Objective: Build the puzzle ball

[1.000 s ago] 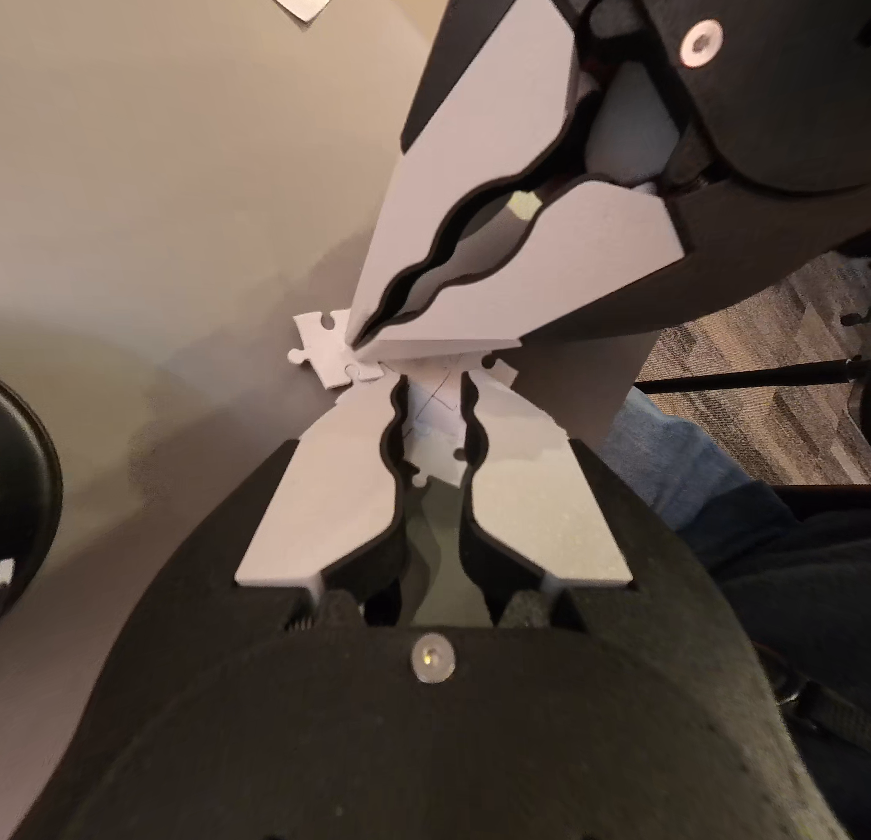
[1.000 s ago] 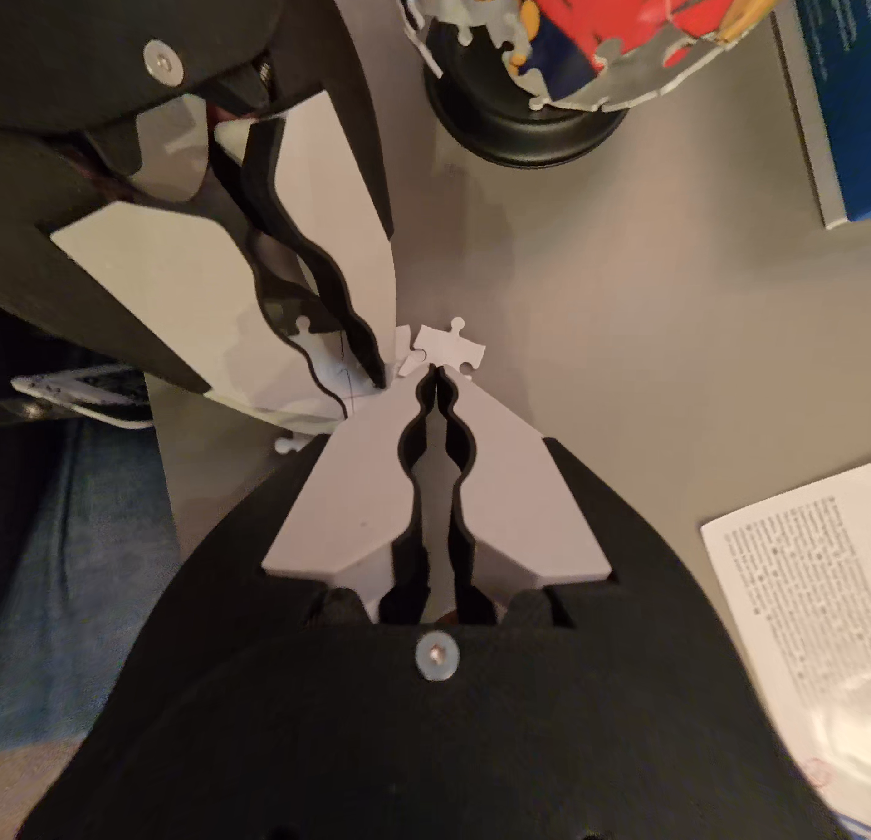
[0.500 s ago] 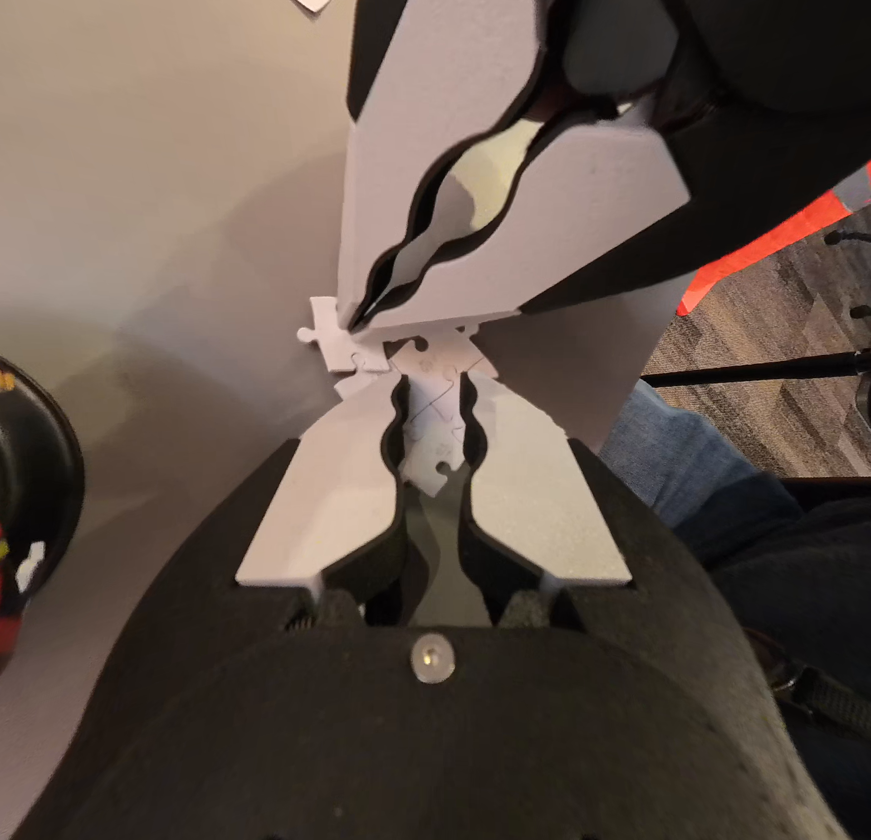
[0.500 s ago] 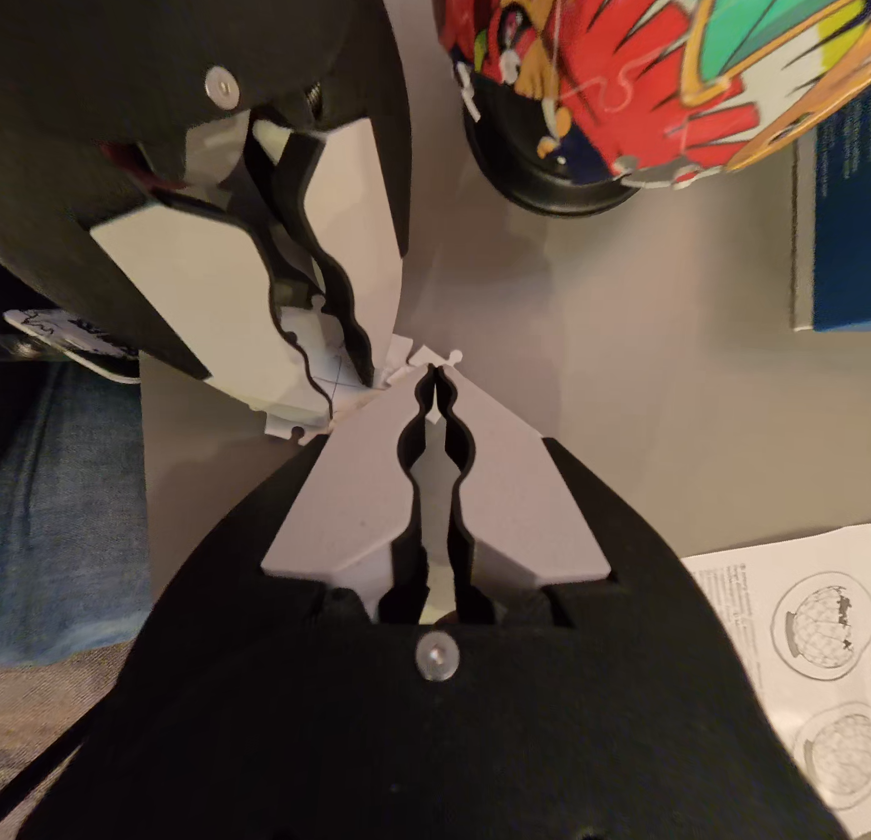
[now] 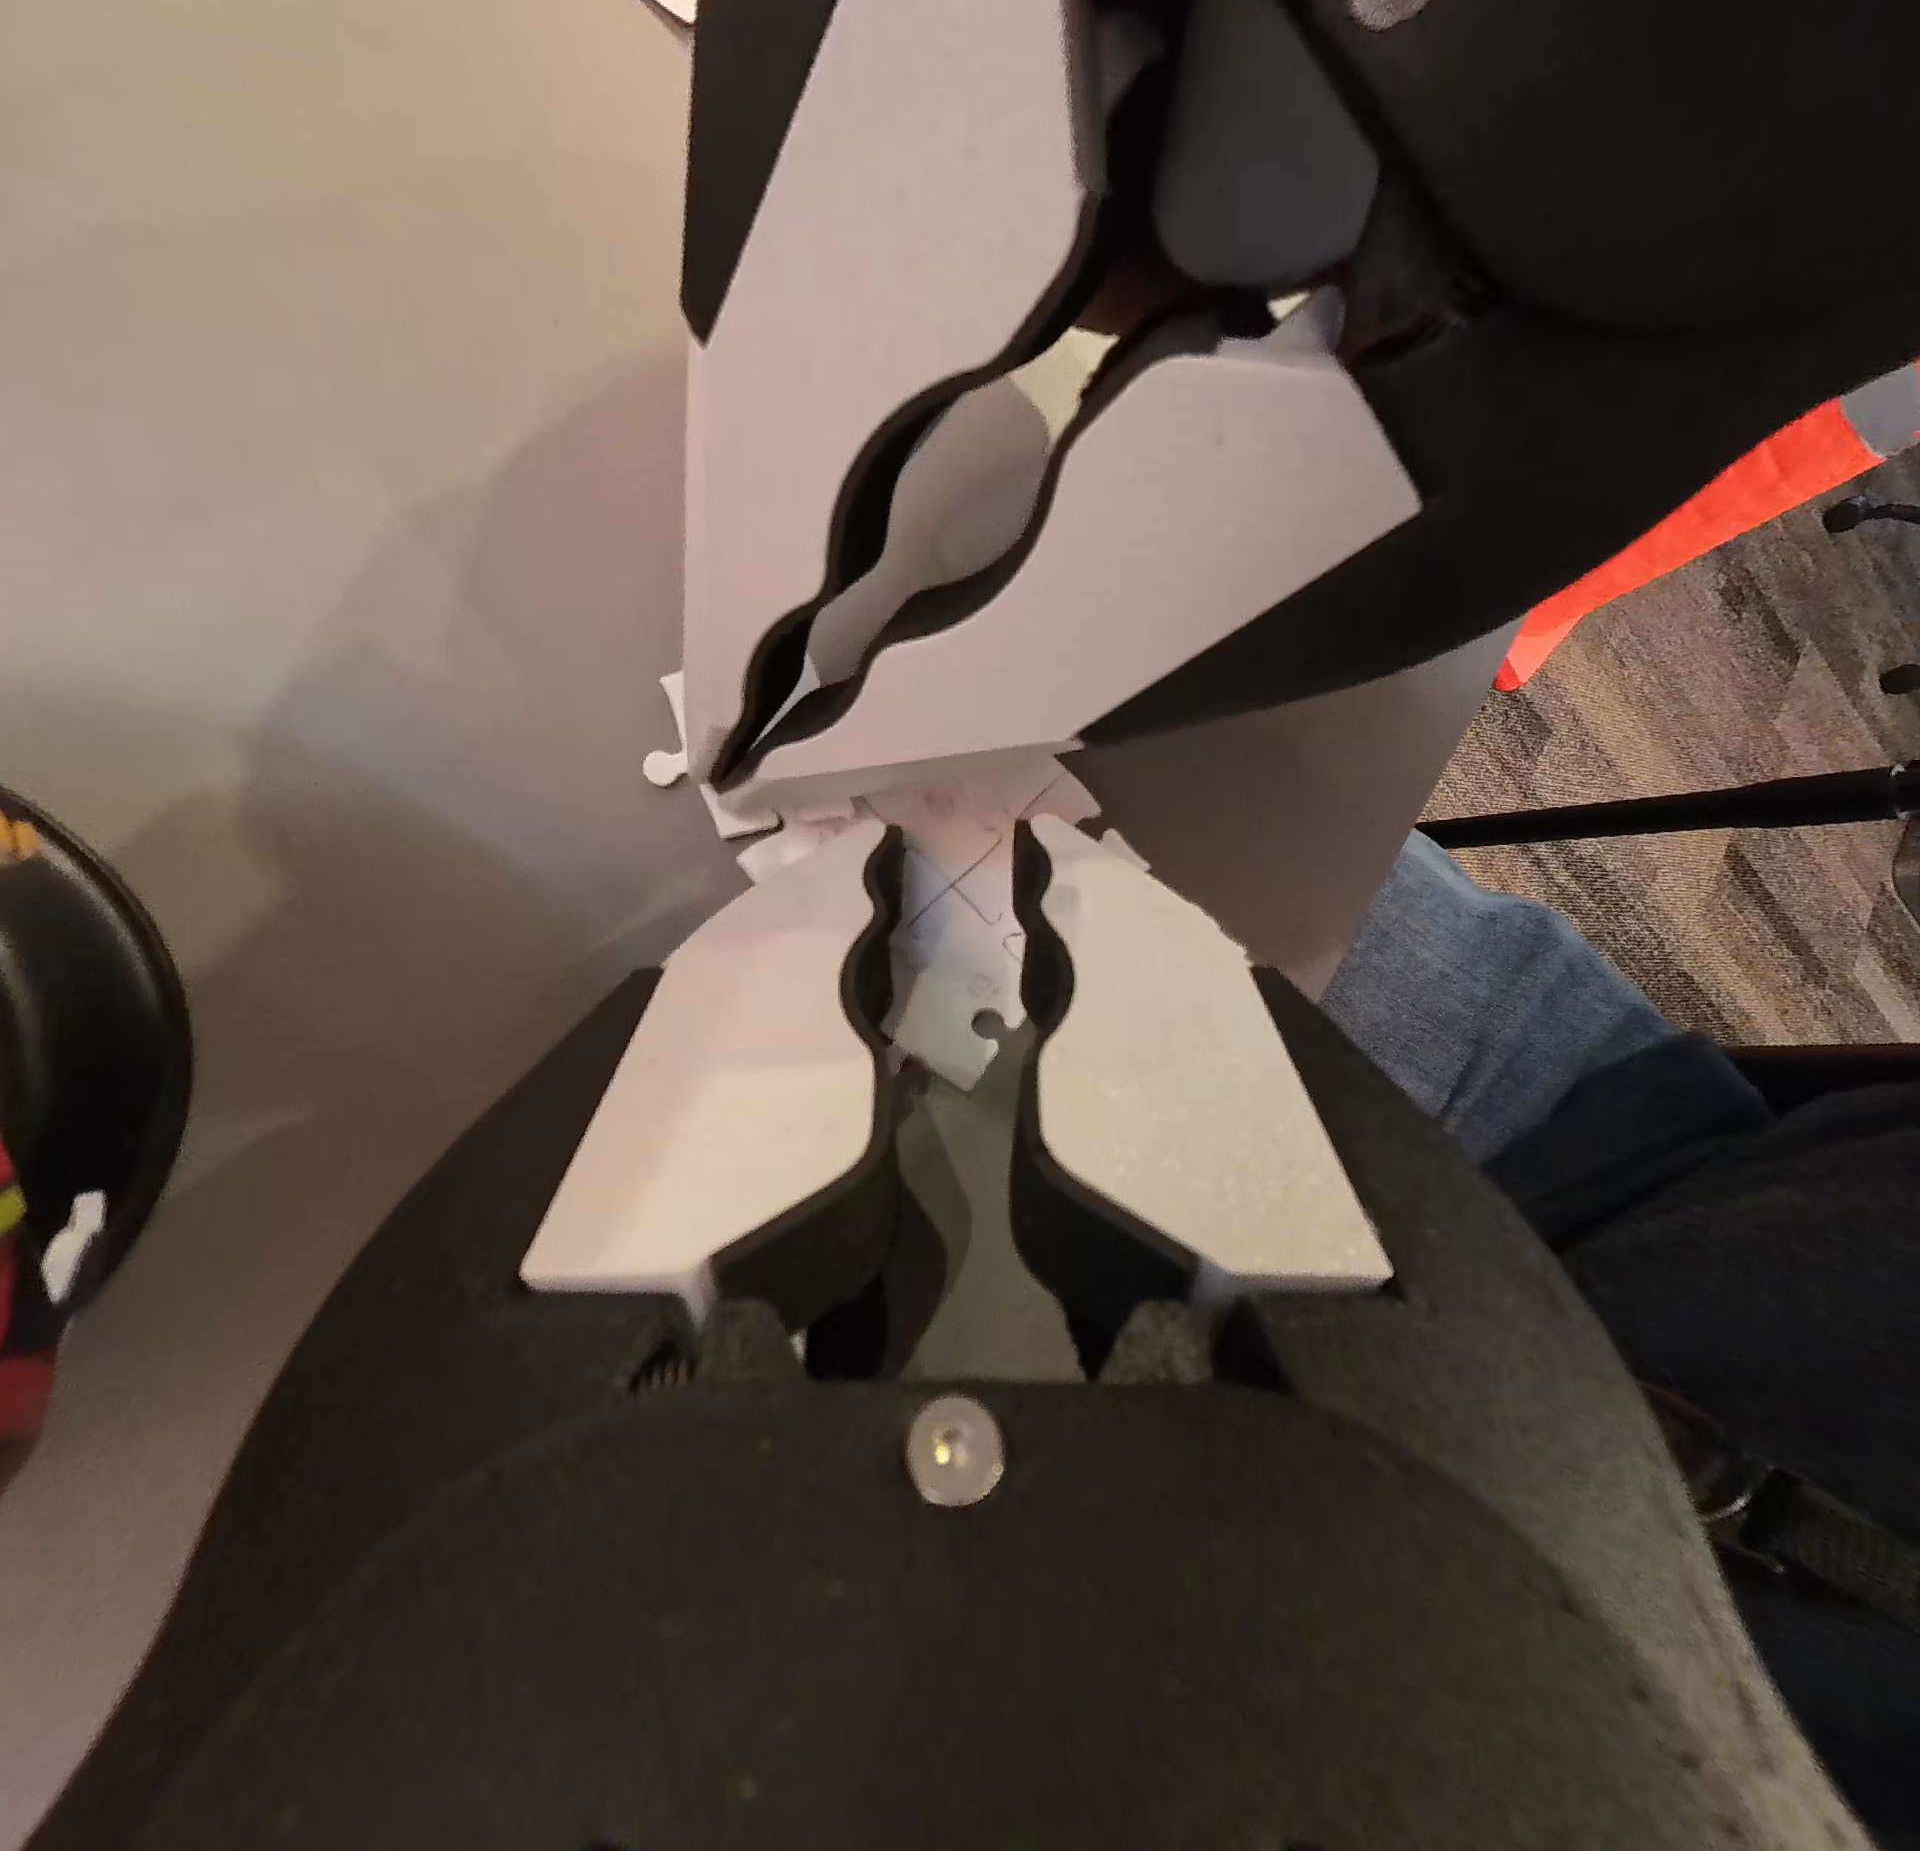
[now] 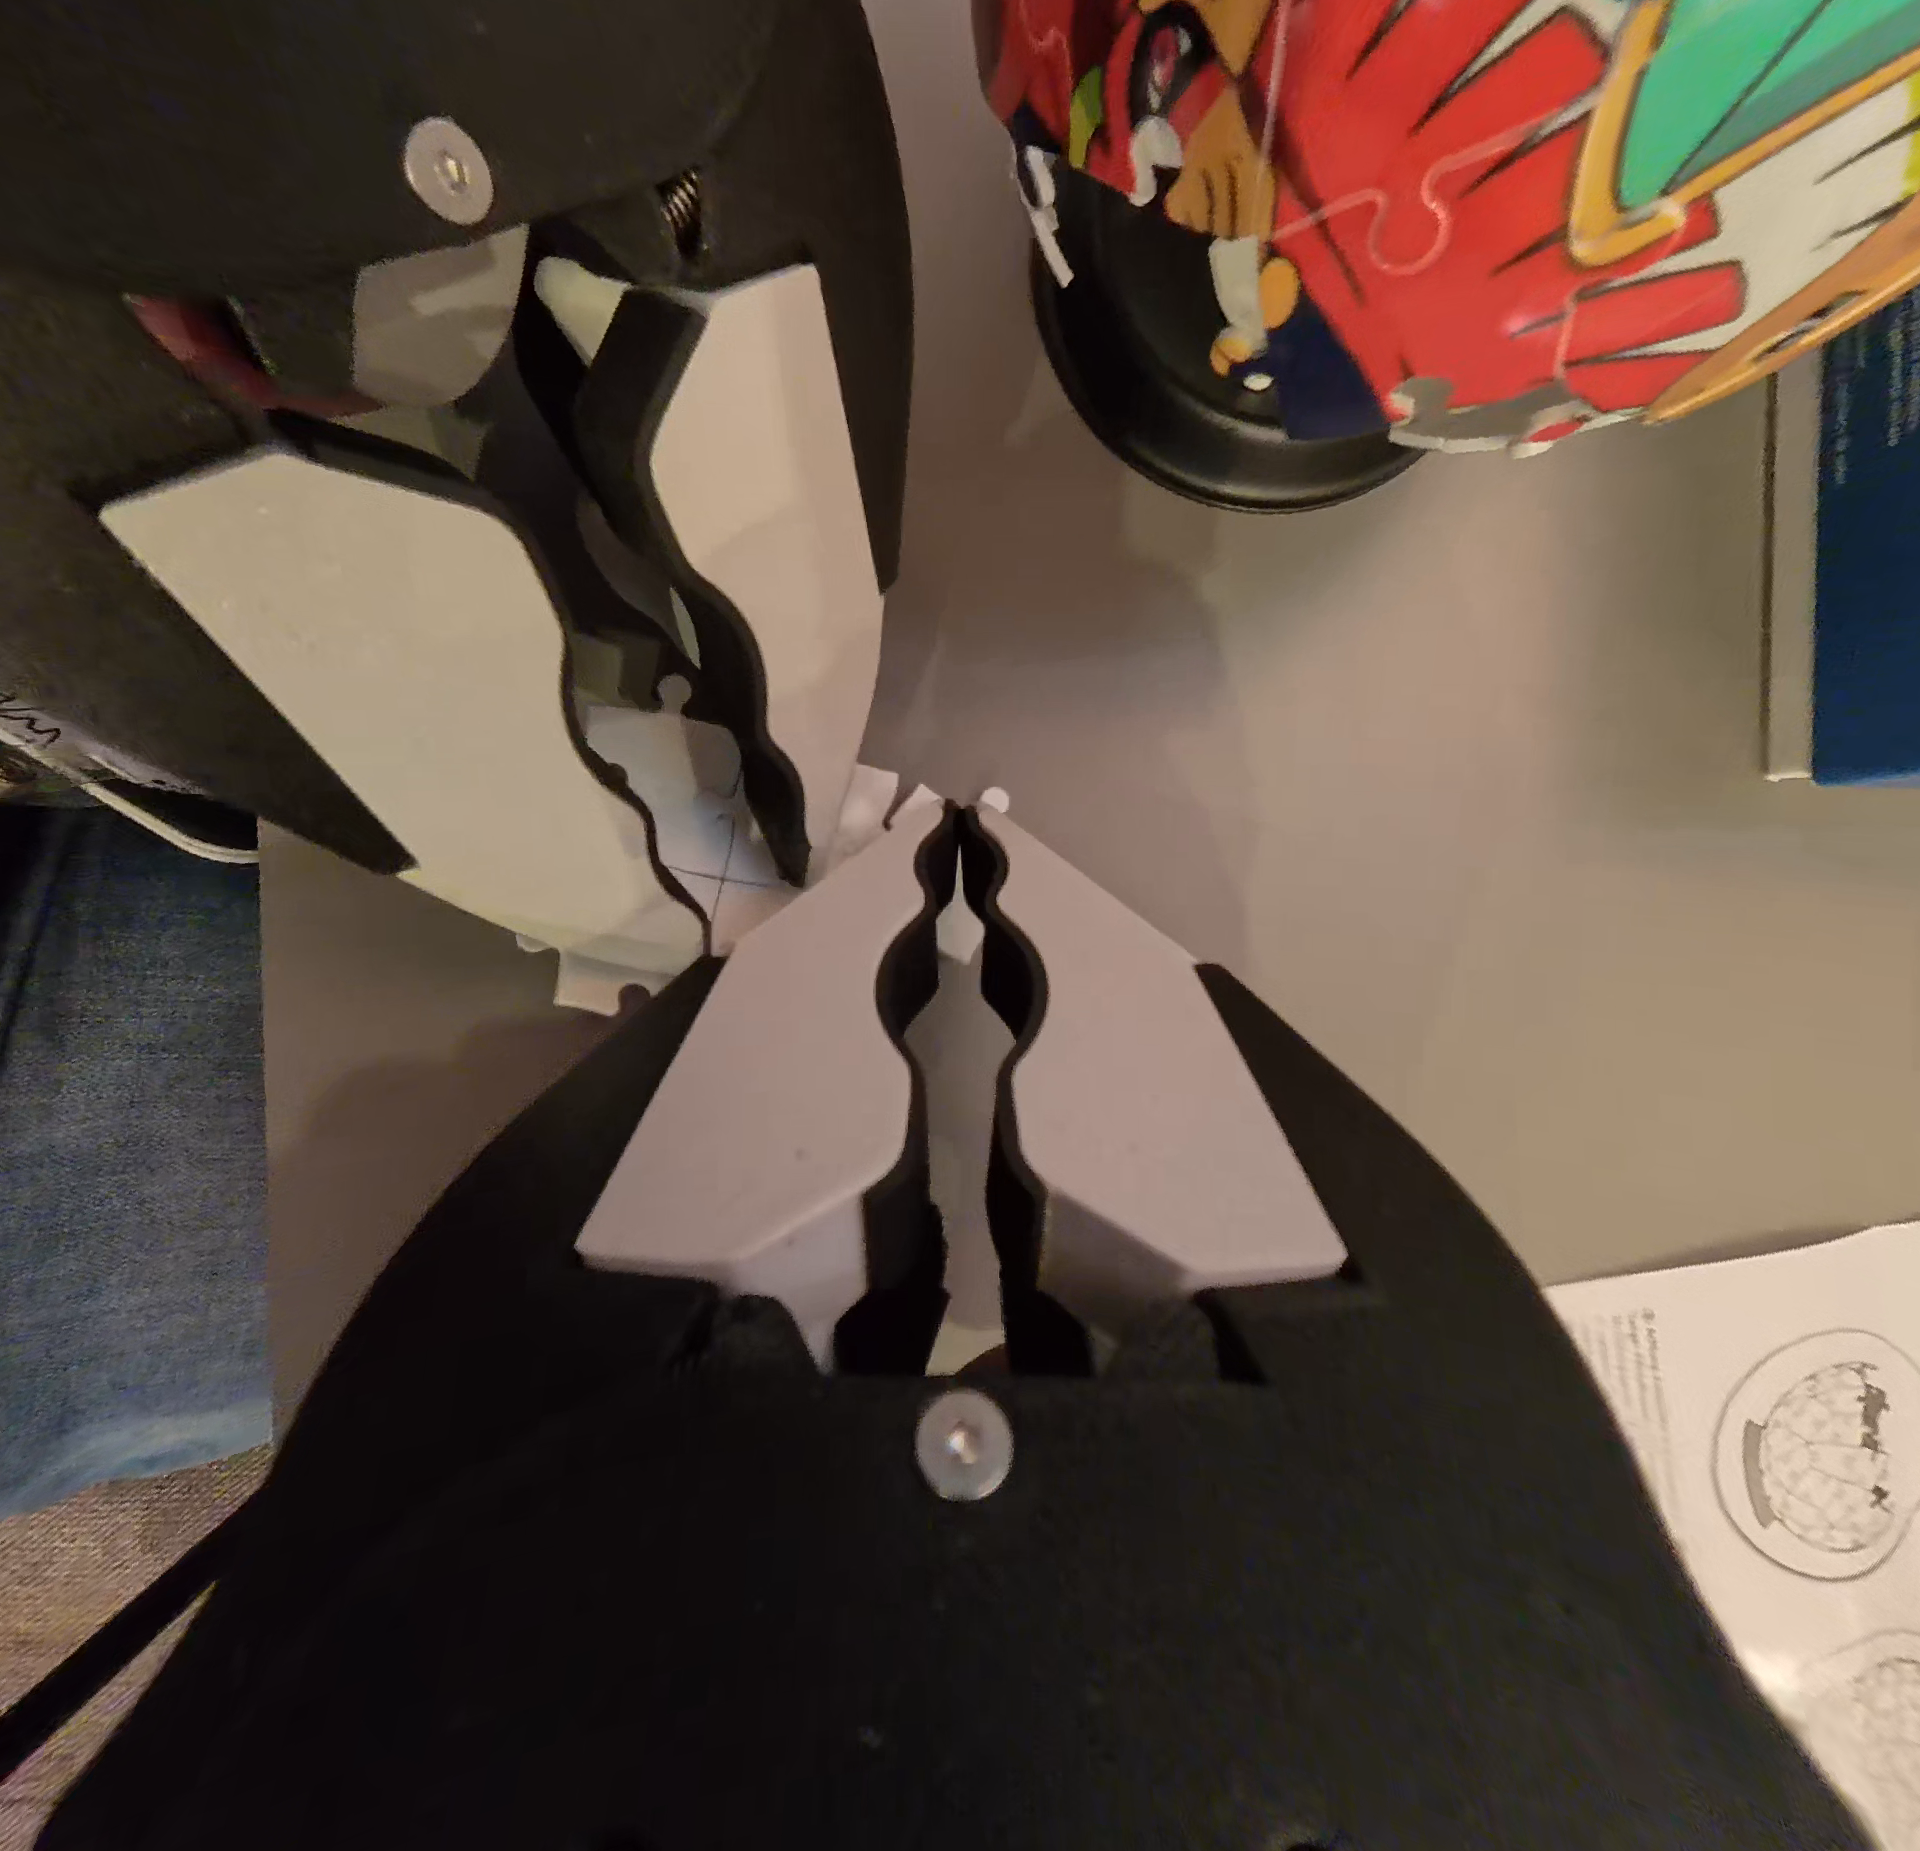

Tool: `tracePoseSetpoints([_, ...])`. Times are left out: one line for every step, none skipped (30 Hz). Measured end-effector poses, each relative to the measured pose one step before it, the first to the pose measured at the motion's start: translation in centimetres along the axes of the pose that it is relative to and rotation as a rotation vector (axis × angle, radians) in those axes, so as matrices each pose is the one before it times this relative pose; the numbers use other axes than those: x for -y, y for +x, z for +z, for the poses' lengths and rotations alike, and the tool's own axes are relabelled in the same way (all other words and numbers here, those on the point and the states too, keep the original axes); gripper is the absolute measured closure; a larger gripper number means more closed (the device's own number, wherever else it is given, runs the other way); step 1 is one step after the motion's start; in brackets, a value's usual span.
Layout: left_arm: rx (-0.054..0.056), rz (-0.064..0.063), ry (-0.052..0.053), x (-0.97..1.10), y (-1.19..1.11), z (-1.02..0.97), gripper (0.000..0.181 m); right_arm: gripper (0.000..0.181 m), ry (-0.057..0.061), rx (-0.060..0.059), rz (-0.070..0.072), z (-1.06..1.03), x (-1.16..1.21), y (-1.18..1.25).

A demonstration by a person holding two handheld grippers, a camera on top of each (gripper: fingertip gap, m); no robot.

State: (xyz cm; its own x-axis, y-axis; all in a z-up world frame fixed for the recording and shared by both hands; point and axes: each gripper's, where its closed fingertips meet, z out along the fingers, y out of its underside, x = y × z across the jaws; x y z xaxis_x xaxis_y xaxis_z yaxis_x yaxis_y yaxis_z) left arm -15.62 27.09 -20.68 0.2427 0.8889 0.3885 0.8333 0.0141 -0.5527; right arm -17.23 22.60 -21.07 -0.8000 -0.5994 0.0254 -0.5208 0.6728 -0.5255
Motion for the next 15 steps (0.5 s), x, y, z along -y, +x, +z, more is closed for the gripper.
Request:
tracePoseSetpoints([0.0000, -0.0002, 0.0001, 0.002, -0.008, -0.004, 0.161, 0.181, 0.0116, 0.0056, 0.0028, -0.244, 0.206, -0.028])
tracePoseSetpoints([-0.0010, -0.0005, 0.0002, -0.019, 0.009, -0.006, 0.161, 0.181, 0.0175, 0.0233, 0.0116, -0.279, 0.274, -0.281])
tracePoseSetpoints([-0.0007, -0.0017, -0.0001, -0.015, 0.011, -0.003, 0.161, 0.181, 0.0088, 0.0212, 0.0037, -0.159, 0.105, -0.327])
tracePoseSetpoints([-0.0005, -0.0004, 0.0001, -0.006, 0.002, -0.009, 0.161, 0.181, -0.0071, 0.0162, 0.0007, -0.025, -0.150, -0.276])
tracePoseSetpoints([-0.0006, -0.0002, -0.0008, -0.014, 0.024, -0.014, 0.161, 0.181, -0.0103, 0.0206, -0.0016, 0.050, -0.233, -0.362])
tracePoseSetpoints([0.0000, 0.0016, -0.0022, -0.023, 0.010, -0.014, 0.161, 0.181, -0.0086, 0.0066, -0.0040, 0.116, -0.187, -0.151])
tracePoseSetpoints([0.0007, 0.0015, -0.0008, -0.011, -0.002, 0.003, 0.161, 0.181, -0.0141, -0.0026, -0.0007, 0.147, -0.257, 0.020])
tracePoseSetpoints([-0.0002, 0.0007, -0.0005, -0.015, 0.009, -0.004, 0.161, 0.181, -0.0100, 0.0057, -0.0025, 0.098, -0.177, -0.122])
tracePoseSetpoints([0.0004, 0.0005, 0.0005, 0.012, -0.014, -0.008, 0.161, 0.181, -0.0051, 0.0034, 0.0000, 0.003, -0.049, -0.079])
tracePoseSetpoints([0.0008, 0.0004, 0.0000, -0.008, -0.019, -0.010, 0.161, 0.181, -0.0045, -0.0006, -0.0017, -0.008, -0.047, -0.010])
tracePoseSetpoints([-0.0001, -0.0002, 0.0002, -0.006, 0.005, -0.003, 0.161, 0.181, -0.0051, -0.0006, -0.0060, -0.026, -0.043, -0.016])
tracePoseSetpoints([0.0000, -0.0008, 0.0009, -0.003, -0.004, 0.004, 0.161, 0.181, -0.0053, -0.0022, -0.0069, -0.048, -0.058, 0.020])
tracePoseSetpoints([0.0005, 0.0000, 0.0000, -0.009, -0.005, -0.005, 0.161, 0.181, -0.0109, -0.0051, 0.0014, -0.017, -0.179, 0.135])
tracePoseSetpoints([0.0005, 0.0005, 0.0000, 0.005, -0.006, -0.008, 0.161, 0.181, -0.0037, 0.0006, -0.0023, -0.017, -0.057, -0.006])
tracePoseSetpoints([0.0004, 0.0002, 0.0003, 0.004, -0.006, 0.002, 0.161, 0.181, -0.0020, 0.0017, -0.0030, -0.029, -0.039, -0.045])
